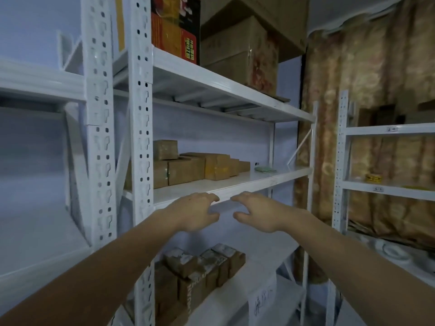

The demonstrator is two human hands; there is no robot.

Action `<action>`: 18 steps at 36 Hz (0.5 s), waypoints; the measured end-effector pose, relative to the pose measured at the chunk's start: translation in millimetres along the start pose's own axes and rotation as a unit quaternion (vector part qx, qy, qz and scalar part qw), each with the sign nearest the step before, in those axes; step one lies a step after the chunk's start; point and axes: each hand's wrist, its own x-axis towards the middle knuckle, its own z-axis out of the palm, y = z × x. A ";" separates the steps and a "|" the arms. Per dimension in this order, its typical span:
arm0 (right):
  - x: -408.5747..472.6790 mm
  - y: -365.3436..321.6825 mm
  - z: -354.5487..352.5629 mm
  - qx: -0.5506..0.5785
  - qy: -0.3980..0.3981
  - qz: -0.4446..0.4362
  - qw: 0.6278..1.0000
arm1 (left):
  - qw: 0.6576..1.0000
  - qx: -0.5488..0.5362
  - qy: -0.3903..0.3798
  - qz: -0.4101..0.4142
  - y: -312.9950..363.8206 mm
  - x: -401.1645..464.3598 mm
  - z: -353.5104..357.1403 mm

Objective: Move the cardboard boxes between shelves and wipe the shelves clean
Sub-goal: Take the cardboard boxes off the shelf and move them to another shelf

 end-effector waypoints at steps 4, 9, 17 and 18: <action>47.7 25.8 -3.8 -0.003 0.010 -0.004 1.000 | 1.000 0.009 0.003 -0.010 -19.0 41.0 -0.8; 104.9 50.0 1.1 0.012 0.050 -0.025 0.998 | 0.999 0.017 0.036 -0.032 -40.8 74.5 -5.0; 189.9 72.7 20.7 0.040 0.015 -0.078 0.996 | 0.992 0.082 -0.023 -0.093 -83.6 114.0 0.6; 198.9 73.7 21.6 0.045 0.017 -0.088 0.995 | 0.991 0.085 -0.026 -0.100 -85.9 118.6 0.4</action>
